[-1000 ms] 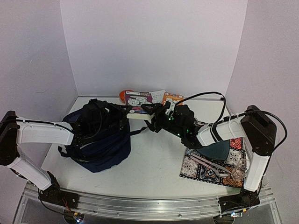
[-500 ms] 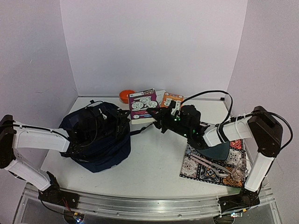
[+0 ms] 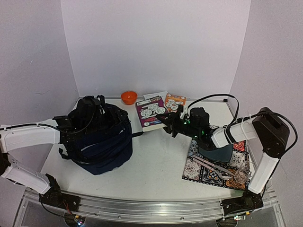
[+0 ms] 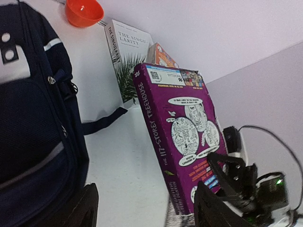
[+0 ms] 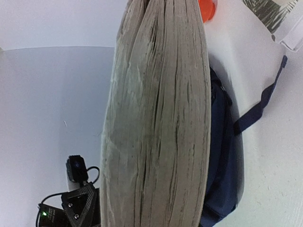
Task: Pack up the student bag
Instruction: Pass from the left arm to the right, then pick up the largest pocket of the bag from the student bag.
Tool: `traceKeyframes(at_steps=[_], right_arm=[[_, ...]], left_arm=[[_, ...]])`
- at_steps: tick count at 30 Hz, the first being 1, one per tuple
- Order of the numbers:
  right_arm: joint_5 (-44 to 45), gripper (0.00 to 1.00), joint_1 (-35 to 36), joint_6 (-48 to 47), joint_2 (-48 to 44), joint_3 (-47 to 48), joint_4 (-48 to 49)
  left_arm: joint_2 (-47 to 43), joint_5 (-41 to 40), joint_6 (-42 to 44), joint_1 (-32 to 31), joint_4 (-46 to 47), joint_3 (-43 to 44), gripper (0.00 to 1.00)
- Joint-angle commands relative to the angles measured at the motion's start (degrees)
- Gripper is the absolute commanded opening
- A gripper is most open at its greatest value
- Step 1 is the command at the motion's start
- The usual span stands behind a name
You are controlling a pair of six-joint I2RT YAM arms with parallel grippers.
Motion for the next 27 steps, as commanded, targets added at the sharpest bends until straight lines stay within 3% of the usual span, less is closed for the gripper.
traceKeyframes(at_steps=[1, 8, 15, 27], right_arm=[[-4.40, 0.00, -0.85, -2.55, -5.78, -1.01, 7.87], [-4.98, 0.00, -2.21, -4.77, -8.55, -4.44, 4.79], [-5.26, 0.00, -3.45, -6.50, -10.95, -6.51, 2.36], [-6.33, 0.00, -3.64, -8.15, -10.64, -5.59, -0.02]], left_arm=[[1.80, -1.63, 18.55, 0.16, -20.36, 6.89, 0.70], [8.48, 0.70, 24.77, -2.36, -32.06, 11.72, 0.68], [17.20, -6.87, 26.16, -6.89, -41.67, 16.18, 0.66], [23.52, -12.27, 27.88, -7.46, -46.44, 20.13, 0.56]])
